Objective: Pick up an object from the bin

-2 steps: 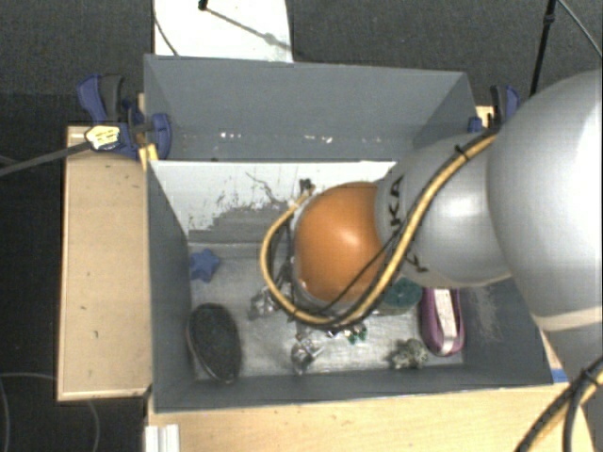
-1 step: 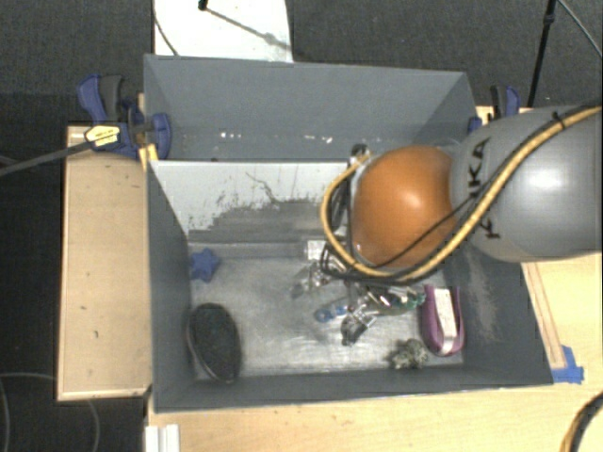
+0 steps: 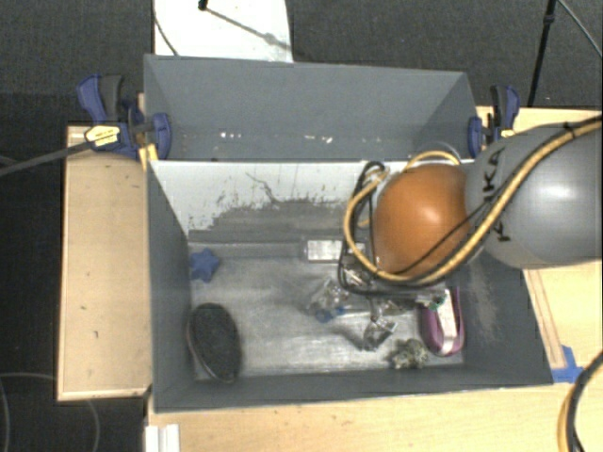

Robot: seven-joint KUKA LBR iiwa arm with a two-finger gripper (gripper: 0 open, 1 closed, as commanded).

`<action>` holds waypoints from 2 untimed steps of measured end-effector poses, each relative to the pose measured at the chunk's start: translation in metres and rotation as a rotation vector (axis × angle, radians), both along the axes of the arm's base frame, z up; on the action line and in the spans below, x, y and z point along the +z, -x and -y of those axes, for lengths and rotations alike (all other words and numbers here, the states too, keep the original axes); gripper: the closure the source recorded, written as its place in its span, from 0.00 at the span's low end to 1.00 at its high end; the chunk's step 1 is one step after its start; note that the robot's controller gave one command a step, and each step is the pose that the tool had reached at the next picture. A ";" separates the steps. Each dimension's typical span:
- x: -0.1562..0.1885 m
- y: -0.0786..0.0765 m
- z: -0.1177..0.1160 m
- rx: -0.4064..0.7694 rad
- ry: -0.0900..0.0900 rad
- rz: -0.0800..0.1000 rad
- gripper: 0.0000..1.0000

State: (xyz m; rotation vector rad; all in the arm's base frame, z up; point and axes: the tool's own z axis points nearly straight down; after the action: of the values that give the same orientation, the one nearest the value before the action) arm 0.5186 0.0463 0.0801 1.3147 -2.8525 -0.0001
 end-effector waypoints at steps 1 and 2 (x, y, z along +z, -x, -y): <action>-0.005 -0.024 0.018 0.244 -0.001 0.005 0.00; -0.004 -0.024 0.015 0.237 -0.003 0.005 1.00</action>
Offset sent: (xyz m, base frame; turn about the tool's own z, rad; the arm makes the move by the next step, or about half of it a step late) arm 0.0225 -0.0168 -0.0052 -0.2464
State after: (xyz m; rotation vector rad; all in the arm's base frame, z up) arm 0.5425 0.0308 0.0765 1.6464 -2.6818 -0.0015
